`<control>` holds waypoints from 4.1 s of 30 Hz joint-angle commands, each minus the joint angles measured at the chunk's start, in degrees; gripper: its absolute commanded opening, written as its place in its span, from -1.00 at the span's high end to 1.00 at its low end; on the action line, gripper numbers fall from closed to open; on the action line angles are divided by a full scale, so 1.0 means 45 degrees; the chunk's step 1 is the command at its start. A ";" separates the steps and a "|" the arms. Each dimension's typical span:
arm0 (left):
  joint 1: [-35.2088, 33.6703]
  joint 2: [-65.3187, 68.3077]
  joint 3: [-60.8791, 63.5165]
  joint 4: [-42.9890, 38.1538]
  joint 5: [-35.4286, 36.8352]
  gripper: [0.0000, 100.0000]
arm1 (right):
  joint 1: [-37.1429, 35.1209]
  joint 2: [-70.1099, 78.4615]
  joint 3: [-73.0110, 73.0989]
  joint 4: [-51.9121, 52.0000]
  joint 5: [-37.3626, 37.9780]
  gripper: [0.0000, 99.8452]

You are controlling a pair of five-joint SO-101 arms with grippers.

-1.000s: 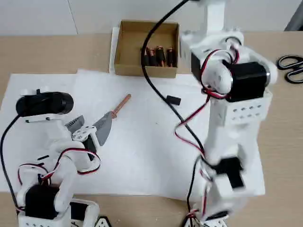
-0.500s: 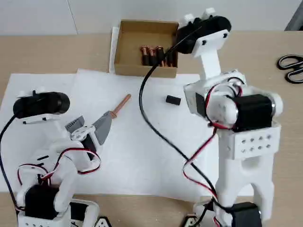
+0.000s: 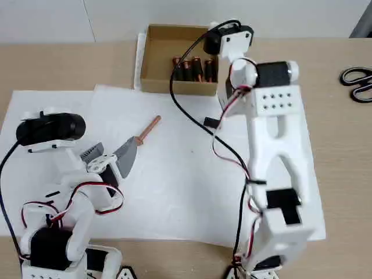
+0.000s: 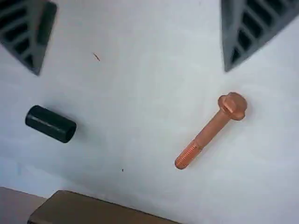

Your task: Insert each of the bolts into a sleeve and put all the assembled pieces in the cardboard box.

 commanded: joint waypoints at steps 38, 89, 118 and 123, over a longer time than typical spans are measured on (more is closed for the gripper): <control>-0.0059 -0.0098 0.0166 -0.0586 0.0078 0.53 | -0.1123 0.6886 -0.0840 -0.4327 0.5939 0.67; 0.0039 -0.0098 0.0088 -0.0508 0.0078 0.53 | 0.0049 0.6867 -0.1543 0.0889 -0.1407 0.70; 0.0039 -0.0098 0.0088 -0.0508 0.0078 0.53 | -0.0010 0.0322 0.5509 -0.1514 -0.2344 0.69; 0.0039 -0.0098 0.0088 -0.0508 0.0078 0.53 | 0.0010 0.0342 0.6193 -0.2374 -0.2344 0.69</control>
